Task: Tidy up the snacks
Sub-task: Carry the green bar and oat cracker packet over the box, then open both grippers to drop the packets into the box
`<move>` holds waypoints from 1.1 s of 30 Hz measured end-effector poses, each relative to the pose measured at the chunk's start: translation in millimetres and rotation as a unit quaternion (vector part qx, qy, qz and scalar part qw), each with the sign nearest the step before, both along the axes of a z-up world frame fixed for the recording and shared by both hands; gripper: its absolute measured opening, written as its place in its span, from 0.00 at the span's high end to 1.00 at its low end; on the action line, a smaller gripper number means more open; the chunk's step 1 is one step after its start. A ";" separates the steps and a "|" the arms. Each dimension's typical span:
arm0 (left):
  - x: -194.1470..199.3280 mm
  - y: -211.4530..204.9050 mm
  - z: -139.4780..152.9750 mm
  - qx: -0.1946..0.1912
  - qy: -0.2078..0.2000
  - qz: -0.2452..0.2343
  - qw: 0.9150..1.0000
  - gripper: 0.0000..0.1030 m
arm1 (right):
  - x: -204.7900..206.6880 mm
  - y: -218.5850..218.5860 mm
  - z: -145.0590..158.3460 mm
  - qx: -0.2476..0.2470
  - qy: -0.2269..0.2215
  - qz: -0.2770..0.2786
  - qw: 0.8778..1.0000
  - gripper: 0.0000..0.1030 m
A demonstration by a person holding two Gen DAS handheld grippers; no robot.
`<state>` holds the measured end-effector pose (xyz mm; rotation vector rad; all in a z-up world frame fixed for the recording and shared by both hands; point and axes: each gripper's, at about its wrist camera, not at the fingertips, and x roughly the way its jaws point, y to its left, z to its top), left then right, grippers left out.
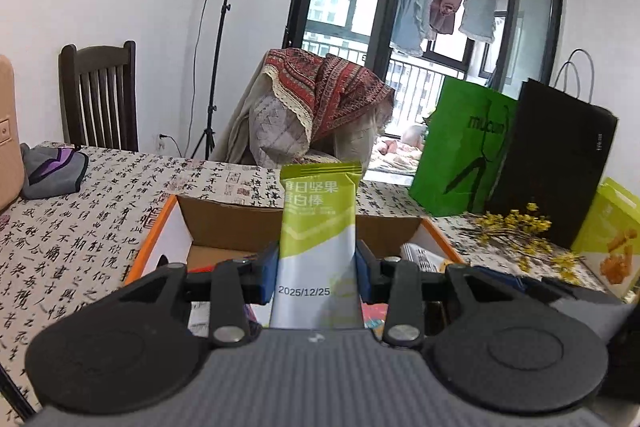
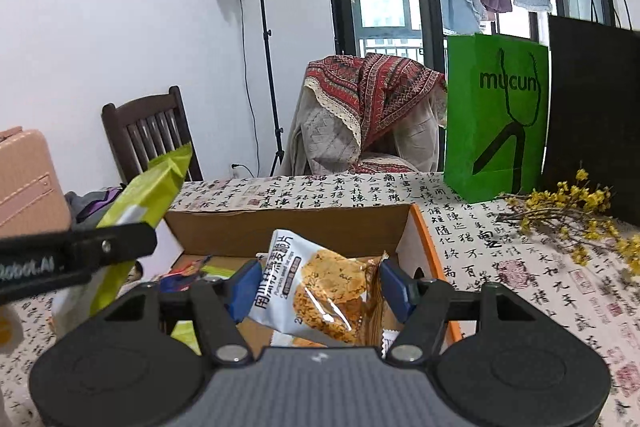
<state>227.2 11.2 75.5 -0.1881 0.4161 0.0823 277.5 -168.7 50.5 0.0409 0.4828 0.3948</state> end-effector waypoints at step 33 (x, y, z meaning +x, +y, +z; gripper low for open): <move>-4.2 9.6 -23.2 0.011 -0.032 0.066 0.997 0.00 | -0.3 -14.2 -28.5 0.027 -0.027 -0.007 0.999 0.00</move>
